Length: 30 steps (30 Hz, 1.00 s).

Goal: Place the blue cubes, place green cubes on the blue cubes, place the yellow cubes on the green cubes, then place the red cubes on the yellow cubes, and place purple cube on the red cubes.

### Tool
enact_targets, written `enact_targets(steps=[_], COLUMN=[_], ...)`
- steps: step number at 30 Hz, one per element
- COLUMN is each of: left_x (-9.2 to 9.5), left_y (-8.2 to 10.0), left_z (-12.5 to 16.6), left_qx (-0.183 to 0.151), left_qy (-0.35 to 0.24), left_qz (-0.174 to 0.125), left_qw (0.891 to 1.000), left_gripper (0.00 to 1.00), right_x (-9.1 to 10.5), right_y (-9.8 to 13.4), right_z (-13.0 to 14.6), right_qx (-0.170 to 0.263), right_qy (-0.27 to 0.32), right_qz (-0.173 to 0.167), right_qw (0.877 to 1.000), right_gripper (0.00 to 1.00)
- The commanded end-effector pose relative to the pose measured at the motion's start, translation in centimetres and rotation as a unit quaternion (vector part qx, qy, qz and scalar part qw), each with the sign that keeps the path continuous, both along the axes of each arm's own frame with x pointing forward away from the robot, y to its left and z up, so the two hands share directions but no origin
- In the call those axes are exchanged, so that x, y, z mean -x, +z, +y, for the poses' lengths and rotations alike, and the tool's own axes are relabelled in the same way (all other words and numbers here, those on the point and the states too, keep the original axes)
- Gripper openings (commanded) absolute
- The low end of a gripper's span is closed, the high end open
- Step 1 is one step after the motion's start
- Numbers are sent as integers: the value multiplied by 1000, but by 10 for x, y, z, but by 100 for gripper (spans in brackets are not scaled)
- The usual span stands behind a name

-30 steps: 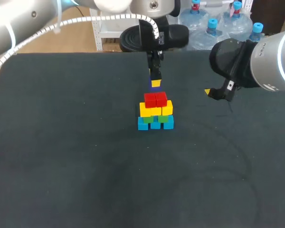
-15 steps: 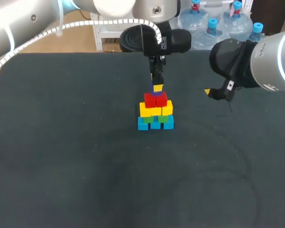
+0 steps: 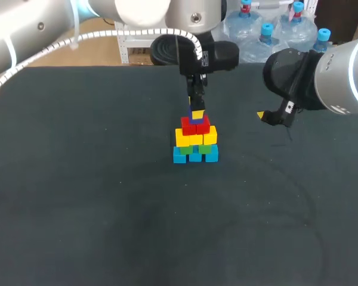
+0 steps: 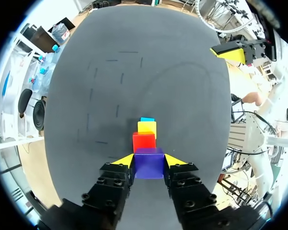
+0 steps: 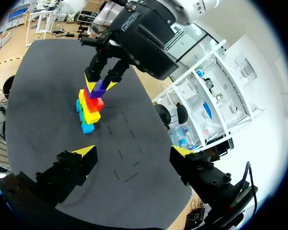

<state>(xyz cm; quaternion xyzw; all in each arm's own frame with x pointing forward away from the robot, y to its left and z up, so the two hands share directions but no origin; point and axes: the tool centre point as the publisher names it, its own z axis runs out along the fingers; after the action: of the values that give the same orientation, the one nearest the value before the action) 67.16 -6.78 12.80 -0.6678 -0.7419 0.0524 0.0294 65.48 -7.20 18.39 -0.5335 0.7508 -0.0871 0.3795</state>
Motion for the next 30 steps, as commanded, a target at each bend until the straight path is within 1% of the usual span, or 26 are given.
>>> enact_targets(steps=[1,19,23,30], left_x=[2,1,1,0], left_y=[-2,-7,-8,-4], left_z=[1,1,1,2], left_qx=[3,9,17,25], left_qy=[2,7,8,6], left_qz=[-2,4,8,7], left_qw=[1000,1000,1000,1000], left_gripper=[0,0,0,0], right_x=[1,1,1,1], right_y=[-2,-2,-2,-2], right_z=[-1,-1,-1,-1], right_qx=[-2,-2,-2,-2], right_qy=[-1,-1,-1,-1], right_qz=[-5,-5,-5,-5], right_qw=[1000,1000,1000,1000], right_gripper=[100,100,100,100])
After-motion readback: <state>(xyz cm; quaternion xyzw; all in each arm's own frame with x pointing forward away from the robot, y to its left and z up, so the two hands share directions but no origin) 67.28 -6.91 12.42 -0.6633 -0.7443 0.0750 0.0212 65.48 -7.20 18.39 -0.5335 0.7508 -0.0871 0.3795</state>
